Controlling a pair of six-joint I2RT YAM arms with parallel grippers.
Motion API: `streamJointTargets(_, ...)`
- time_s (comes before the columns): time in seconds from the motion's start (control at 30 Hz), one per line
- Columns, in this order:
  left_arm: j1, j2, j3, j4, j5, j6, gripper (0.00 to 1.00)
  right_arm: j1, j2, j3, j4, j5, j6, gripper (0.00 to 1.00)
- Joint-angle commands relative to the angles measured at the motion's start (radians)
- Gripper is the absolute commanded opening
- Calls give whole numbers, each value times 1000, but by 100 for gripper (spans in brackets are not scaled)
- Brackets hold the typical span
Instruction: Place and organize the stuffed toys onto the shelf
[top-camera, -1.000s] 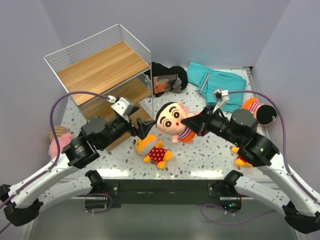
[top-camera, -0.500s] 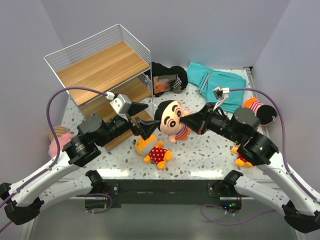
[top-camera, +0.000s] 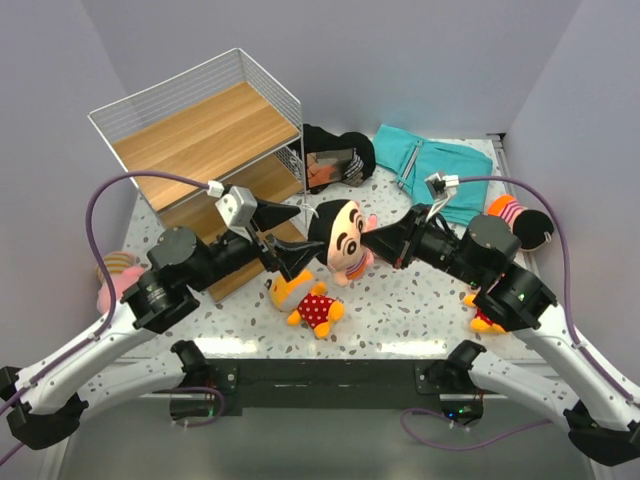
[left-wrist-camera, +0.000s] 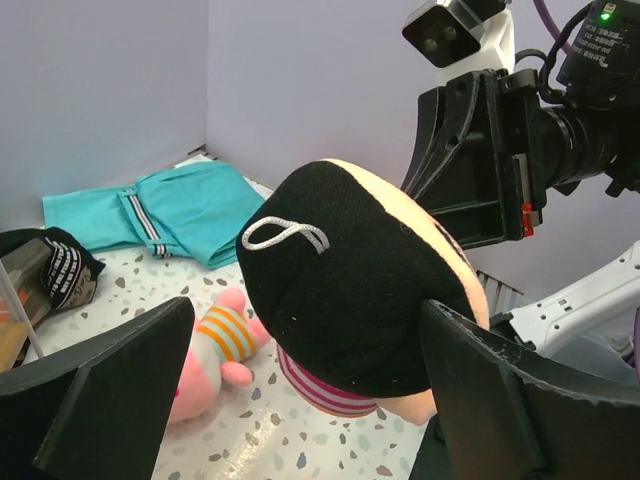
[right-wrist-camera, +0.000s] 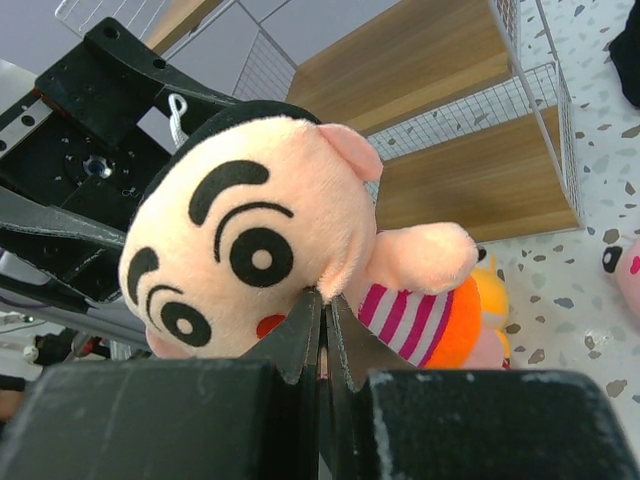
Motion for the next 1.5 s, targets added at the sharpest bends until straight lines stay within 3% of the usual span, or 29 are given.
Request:
streamJointTargets(0.0, -5, -11, 45, 50, 27, -25, 100, 6, -8, 13, 79, -41, -23, 0)
streamJointTargets(0.17, -6, -30, 66, 45, 7, -26, 100, 6, -2, 31, 109, -12, -14, 0)
streamJointTargets(0.5, -5, -118, 149, -71, -108, 9, 100, 8, 264, 393, 105, 126, 0, 0)
streamJointTargets(1.0, -5, -181, -65, -122, -135, 124, 100, 46, 673, 783, 353, 126, 108, 0)
streamJointTargets(1.17, -5, -196, -122, -98, -129, 161, 100, 72, 808, 936, 384, 136, 111, 0)
streamJointTargets(1.47, -5, -248, -162, -115, -135, 175, 100, 121, 997, 1062, 422, 198, 86, 0)
